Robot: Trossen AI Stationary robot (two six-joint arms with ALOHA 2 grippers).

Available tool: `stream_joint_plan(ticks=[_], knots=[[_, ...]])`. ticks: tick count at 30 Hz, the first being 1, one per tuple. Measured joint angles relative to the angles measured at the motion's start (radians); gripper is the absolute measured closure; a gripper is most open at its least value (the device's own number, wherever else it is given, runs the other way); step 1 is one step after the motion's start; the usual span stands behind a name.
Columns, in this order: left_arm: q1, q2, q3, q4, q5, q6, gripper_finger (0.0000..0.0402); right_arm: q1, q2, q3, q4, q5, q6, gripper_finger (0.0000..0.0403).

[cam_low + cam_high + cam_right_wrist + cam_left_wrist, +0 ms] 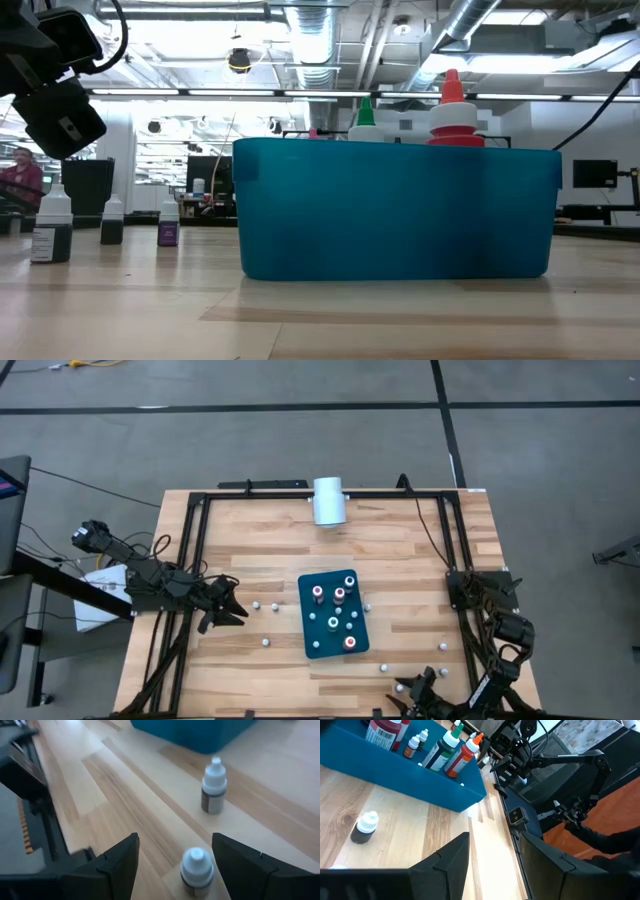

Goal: Pick & Place food coloring
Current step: Put the small black food coloring bottle into the blue bin

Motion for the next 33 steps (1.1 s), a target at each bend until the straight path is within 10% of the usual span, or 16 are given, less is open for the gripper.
stream_joint_plan(ticks=[33], knots=[[0.0,0.0,0.0,-0.001,-0.059,-0.014,0.0236,-0.05,-0.005,0.003,0.008,-0.163,-0.092,0.0163]])
